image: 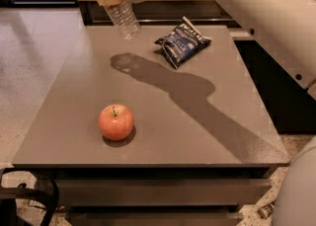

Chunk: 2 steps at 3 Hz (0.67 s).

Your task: Knock water bottle over

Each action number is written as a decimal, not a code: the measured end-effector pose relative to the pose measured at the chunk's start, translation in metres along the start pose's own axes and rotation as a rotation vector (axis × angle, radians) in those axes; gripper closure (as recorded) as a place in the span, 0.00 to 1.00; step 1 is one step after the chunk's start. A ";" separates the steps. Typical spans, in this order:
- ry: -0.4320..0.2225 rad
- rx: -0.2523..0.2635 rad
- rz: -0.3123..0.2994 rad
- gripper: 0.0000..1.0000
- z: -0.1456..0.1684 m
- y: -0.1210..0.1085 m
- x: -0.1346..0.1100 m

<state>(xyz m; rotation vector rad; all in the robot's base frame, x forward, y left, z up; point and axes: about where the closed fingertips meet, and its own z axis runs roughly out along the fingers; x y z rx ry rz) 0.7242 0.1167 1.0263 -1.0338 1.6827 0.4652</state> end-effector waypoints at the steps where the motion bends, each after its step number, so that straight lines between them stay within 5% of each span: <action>1: 0.134 0.020 -0.029 1.00 -0.011 -0.002 -0.019; 2: 0.260 -0.006 -0.041 1.00 -0.006 0.001 -0.017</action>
Offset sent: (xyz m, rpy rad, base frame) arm -0.0087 -0.0009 0.0018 -0.4103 0.2568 -0.0030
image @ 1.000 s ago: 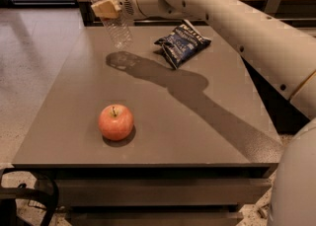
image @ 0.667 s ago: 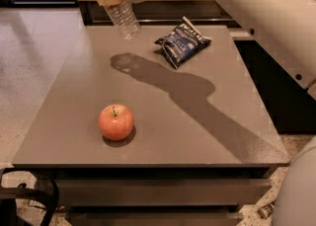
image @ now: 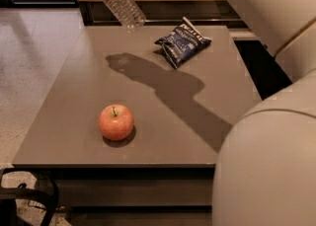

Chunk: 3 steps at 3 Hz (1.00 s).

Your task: Knock water bottle over

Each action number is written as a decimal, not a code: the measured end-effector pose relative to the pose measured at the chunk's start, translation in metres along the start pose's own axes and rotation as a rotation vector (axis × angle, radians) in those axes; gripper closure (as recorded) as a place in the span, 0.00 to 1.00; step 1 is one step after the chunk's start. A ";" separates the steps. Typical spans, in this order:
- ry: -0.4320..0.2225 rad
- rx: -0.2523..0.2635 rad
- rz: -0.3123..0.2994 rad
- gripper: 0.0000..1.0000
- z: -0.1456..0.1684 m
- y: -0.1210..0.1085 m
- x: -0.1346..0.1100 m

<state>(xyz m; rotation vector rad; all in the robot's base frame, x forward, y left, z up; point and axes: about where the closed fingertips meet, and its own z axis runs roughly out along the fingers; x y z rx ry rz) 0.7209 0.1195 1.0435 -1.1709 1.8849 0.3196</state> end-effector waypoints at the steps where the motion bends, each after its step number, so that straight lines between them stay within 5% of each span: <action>1: 0.112 -0.050 0.014 1.00 0.019 0.008 0.025; 3: 0.247 -0.085 0.048 1.00 0.064 0.027 0.085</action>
Offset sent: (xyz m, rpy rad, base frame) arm -0.0064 -0.0072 -0.1266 -0.1758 0.2491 -0.0315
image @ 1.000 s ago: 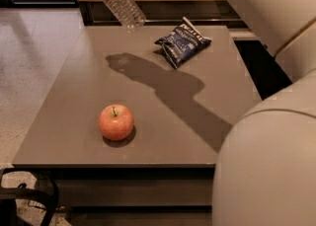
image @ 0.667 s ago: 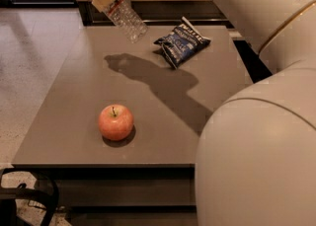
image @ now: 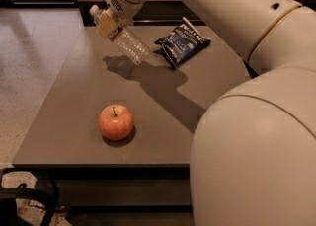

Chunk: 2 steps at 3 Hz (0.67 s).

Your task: Knock water bottle over

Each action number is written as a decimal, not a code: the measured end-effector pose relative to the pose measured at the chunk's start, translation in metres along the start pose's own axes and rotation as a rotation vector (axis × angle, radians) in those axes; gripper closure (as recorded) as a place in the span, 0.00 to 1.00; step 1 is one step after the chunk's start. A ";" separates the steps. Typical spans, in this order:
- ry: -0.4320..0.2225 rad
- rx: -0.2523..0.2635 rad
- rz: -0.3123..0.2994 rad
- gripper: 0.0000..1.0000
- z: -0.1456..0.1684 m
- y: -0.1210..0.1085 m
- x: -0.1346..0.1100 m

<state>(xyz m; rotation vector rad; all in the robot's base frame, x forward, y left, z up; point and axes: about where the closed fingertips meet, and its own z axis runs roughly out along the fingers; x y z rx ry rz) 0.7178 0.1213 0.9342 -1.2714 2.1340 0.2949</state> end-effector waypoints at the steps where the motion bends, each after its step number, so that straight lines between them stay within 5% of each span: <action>1: 0.090 -0.066 -0.040 1.00 0.053 0.014 0.009; 2: 0.121 -0.124 -0.069 1.00 0.085 0.022 0.007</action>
Offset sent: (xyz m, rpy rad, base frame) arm 0.0231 0.0716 -0.0968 -0.1066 0.1623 0.1815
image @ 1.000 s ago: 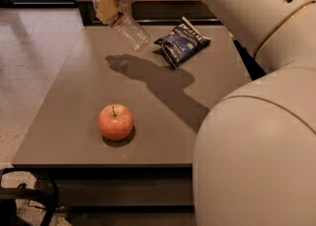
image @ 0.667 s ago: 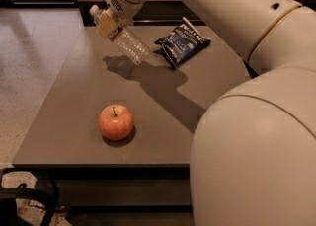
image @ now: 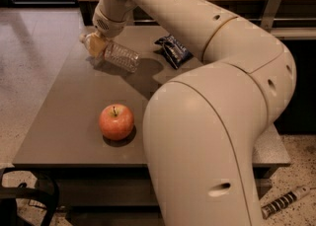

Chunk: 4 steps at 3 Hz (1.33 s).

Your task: Knock water bottle over

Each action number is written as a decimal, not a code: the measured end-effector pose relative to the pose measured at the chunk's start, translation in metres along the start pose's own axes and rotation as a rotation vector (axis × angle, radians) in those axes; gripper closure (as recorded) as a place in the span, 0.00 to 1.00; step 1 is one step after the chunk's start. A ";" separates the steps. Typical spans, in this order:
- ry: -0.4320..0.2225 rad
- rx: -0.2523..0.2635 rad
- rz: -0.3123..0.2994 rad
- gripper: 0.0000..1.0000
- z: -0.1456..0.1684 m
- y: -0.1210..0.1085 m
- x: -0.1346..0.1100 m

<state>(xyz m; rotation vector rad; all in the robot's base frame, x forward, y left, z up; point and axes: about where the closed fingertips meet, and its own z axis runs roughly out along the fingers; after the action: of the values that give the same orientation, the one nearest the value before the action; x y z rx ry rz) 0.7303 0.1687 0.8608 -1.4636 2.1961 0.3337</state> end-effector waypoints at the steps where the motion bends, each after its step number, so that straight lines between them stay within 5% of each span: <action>1: -0.006 -0.055 -0.014 1.00 0.021 0.002 -0.005; 2: -0.014 -0.104 -0.021 0.88 0.033 0.005 -0.007; 4: -0.007 -0.112 -0.022 0.32 0.041 0.008 -0.007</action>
Offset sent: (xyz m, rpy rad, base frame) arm 0.0111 0.0282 -0.0260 0.0784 0.1069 0.1111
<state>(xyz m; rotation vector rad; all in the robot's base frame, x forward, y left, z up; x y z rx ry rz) 0.7359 0.1958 0.8292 -1.5421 2.1854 0.4599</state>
